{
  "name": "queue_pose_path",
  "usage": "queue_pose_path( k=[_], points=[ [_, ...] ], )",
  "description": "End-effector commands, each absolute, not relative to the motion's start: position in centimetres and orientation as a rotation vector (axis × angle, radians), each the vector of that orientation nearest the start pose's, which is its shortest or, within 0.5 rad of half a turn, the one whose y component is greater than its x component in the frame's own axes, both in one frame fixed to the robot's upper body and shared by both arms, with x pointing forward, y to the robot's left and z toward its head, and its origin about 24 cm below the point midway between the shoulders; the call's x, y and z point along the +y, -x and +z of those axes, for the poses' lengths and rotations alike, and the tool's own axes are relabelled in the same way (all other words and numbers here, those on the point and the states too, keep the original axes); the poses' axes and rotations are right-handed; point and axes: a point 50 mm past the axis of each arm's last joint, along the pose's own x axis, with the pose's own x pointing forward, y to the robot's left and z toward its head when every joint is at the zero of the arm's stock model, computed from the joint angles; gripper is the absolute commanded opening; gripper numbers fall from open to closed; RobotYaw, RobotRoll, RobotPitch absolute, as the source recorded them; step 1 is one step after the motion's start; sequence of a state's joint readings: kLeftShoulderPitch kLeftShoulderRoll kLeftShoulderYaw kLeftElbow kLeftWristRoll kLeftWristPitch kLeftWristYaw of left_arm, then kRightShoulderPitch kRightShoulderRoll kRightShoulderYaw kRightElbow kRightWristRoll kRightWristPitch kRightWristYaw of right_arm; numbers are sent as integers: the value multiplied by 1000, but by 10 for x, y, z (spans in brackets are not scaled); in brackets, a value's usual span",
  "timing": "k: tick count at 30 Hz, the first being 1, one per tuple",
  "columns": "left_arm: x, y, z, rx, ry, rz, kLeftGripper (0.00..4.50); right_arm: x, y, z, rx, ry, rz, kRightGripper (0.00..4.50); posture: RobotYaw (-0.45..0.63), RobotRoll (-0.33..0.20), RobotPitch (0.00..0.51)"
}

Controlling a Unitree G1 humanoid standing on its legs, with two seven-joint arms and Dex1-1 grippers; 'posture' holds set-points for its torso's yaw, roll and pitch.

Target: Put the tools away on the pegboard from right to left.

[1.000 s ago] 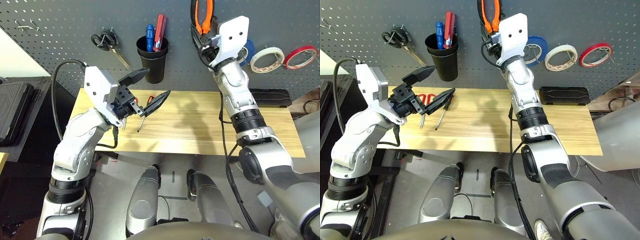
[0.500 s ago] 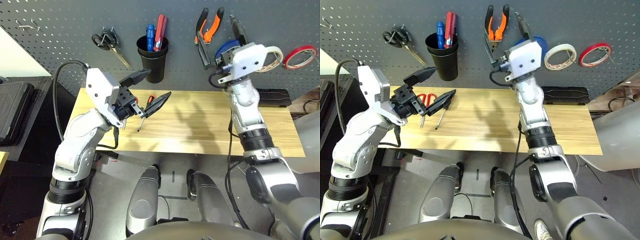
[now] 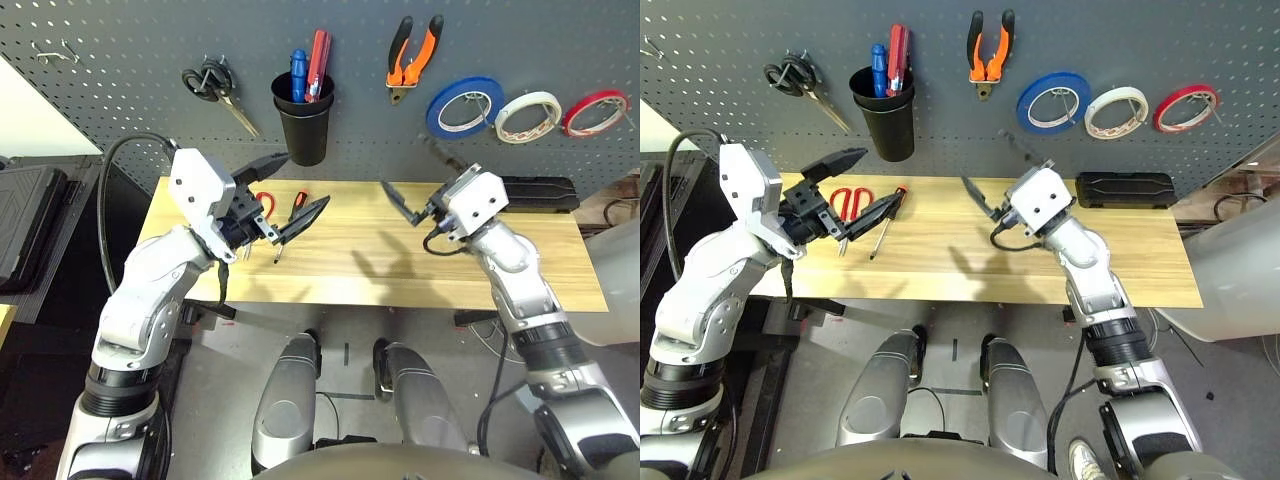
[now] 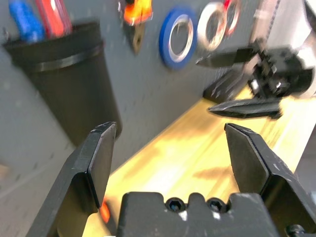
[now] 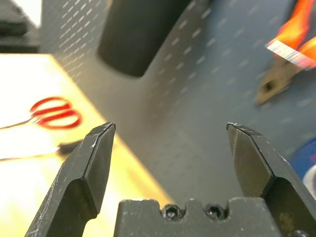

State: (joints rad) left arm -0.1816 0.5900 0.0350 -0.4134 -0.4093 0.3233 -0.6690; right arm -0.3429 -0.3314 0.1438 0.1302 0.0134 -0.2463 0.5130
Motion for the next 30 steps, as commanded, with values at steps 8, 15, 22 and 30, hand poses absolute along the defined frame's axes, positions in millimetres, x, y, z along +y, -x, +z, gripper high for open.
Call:
queue_pose_path(
  k=[8, 15, 22, 30],
  points=[
    [185, -254, 127, 38, -338, -733, 4500, -149, -288, 79, -87, 494, 792, 4482, 292, 0, 256],
    [177, -274, 101, 139, -287, -584, 4500, -170, -270, 57, 68, 548, 836, 4482, 261, 0, 260],
    [168, -289, 69, 289, -308, -504, 4500, -184, -256, 37, 171, 578, 828, 4482, 225, 0, 265],
    [154, -311, 52, 366, -260, -448, 4500, -177, -249, 25, 209, 572, 815, 4482, 196, 0, 279]
  ],
)
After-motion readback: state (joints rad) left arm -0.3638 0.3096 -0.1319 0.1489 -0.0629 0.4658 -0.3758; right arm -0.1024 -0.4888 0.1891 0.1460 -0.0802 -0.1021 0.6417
